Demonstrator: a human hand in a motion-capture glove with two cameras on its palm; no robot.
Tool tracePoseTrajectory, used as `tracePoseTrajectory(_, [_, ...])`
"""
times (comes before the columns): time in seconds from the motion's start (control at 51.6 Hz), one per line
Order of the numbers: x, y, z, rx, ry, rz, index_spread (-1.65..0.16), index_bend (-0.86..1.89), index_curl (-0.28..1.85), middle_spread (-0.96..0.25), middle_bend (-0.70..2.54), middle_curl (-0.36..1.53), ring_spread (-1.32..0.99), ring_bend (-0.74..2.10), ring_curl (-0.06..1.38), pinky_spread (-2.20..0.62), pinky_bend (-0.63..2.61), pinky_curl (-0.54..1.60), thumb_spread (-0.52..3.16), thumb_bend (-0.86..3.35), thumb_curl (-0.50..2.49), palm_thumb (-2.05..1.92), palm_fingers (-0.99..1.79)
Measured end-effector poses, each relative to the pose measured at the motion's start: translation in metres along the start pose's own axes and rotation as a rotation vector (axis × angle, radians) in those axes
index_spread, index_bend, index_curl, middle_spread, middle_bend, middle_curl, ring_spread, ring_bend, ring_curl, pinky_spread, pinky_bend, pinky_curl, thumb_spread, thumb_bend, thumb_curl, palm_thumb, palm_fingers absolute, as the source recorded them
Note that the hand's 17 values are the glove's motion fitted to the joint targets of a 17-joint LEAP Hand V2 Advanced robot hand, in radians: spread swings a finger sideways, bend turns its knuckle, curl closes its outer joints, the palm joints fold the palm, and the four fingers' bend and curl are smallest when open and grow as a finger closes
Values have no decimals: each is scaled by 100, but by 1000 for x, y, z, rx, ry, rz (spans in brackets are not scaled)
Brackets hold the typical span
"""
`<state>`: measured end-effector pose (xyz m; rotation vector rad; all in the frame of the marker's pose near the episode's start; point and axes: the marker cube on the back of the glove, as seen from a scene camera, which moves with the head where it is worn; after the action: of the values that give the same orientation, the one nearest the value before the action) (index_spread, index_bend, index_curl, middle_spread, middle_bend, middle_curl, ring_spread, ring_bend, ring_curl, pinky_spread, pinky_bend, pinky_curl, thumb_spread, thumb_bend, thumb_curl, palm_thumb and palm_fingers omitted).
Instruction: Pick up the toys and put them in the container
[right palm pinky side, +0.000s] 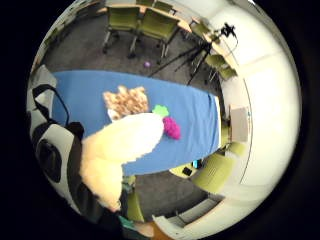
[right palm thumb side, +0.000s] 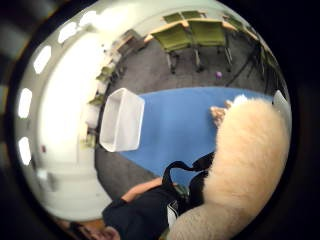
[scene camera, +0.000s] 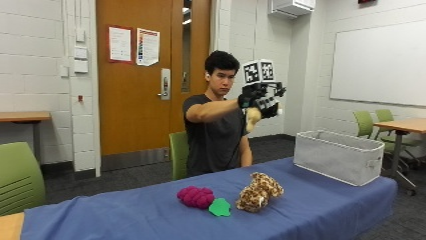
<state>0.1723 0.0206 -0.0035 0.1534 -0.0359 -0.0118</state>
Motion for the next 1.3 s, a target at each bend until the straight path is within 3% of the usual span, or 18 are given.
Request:
tracePoseTrajectory(0.155, [-162, -43, -37, 54, -6, -259, -28, 74, 87, -33, 106, 69, -37, 128, 57, -47, 77, 44, 61, 12, 94, 49, 124])
tracePoseTrajectory(0.291, [-299, -52, -49, 29, -215, -441, -27, 75, 87, -32, 107, 69, -36, 129, 57, -47, 78, 44, 59, 12, 99, 48, 123])
tracePoseTrajectory(0.388, [-344, -70, -29, 61, -65, -546, -26, 75, 87, -32, 107, 69, -36, 129, 56, -47, 78, 44, 58, 12, 102, 47, 123])
tracePoseTrajectory(0.524, [-331, -106, -3, 28, -201, -651, -25, 75, 87, -32, 108, 69, -36, 130, 56, -47, 79, 44, 58, 12, 107, 47, 122])
tracePoseTrajectory(0.64, [-370, -104, 10, -44, -332, -584, -25, 77, 88, -31, 109, 69, -37, 126, 55, -47, 79, 44, 58, 12, 111, 46, 121])
tracePoseTrajectory(0.795, [-353, -108, 47, -139, 10, -604, -25, 73, 87, -32, 107, 67, -37, 123, 53, -46, 77, 42, 60, 9, 115, 42, 110])
tracePoseTrajectory(0.834, [-350, -106, 49, -165, 28, -625, -26, 61, 86, -33, 102, 66, -38, 123, 53, -46, 82, 43, 63, 7, 114, 40, 97])
tracePoseTrajectory(0.853, [-349, -106, 49, -171, 24, -625, -27, 42, 81, -33, 99, 65, -39, 124, 53, -41, 70, 40, 80, -6, 104, 18, 52])
tracePoseTrajectory(0.873, [-348, -106, 49, -170, 19, -618, -25, 41, 86, -32, 94, 65, -38, 120, 55, -38, 72, 46, 84, -10, 99, 10, 24])
tracePoseTrajectory(0.95, [-334, -112, 49, -132, 68, -578, -25, 24, 77, -25, 70, 56, -33, 89, 47, -29, 85, 48, 90, -14, 85, -9, -29])
tracePoseTrajectory(1.125, [-293, -118, 35, -72, 124, -615, -23, 14, 58, -17, 47, 46, -28, 55, 29, -17, 76, 38, 95, -13, 63, -16, -18])
tracePoseTrajectory(1.222, [-353, -85, 6, -80, -13, -436, -22, 14, 54, -15, 42, 44, -26, 49, 27, -14, 73, 37, 94, -14, 53, -18, -13])
tracePoseTrajectory(1.299, [-347, -68, -17, -127, -177, -389, -22, 14, 52, -14, 39, 43, -27, 47, 27, -12, 70, 35, 94, -14, 46, -18, -10])
